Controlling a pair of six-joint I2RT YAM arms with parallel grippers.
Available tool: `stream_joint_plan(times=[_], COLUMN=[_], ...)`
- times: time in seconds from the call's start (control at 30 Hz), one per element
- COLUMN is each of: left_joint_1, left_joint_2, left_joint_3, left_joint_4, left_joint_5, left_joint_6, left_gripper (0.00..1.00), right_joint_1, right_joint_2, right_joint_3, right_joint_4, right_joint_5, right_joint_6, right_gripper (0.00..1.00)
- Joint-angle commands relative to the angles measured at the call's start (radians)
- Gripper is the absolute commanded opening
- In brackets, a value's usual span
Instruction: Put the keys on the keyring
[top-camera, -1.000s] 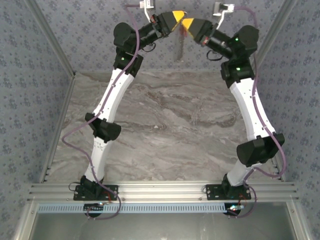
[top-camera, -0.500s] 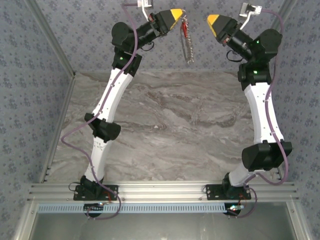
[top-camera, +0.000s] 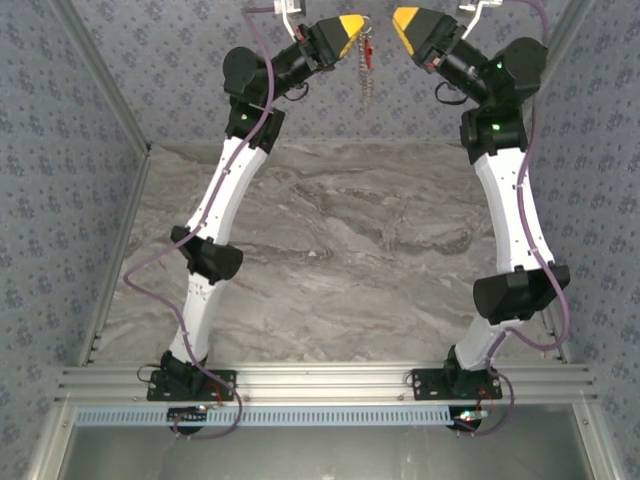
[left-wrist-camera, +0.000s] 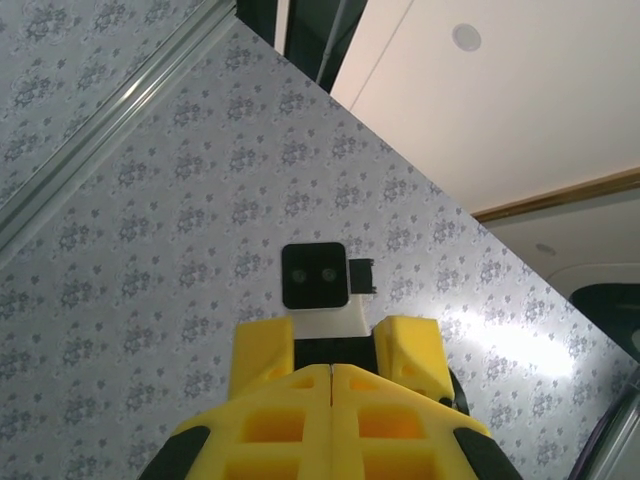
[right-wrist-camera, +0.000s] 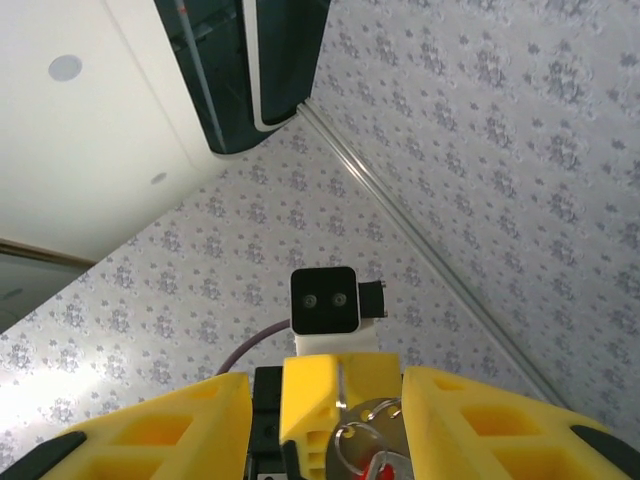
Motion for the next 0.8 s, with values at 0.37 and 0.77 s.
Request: stream_joint_plan(times=[0.37,0.77], left_joint_1=[-0.015,-0.019], left_joint_2=[0.021,0.024], left_joint_3=[0.069,0.069], left_joint_4=[0.042,0.04], left_joint_5=[-0.018,-0.017], left_joint_6=[-0.011,-0.008], left_gripper=[0.0,0.0], right_joint_1=[0.063,0.069], right_joint_2=[0.071,0.065], right_joint_3=[0.121,0.118], right_joint_4=[-0.067,-0.105], right_joint_5=[-0.031,-0.048], right_joint_6=[-0.056,-0.081], right_gripper=[0.39,0.18])
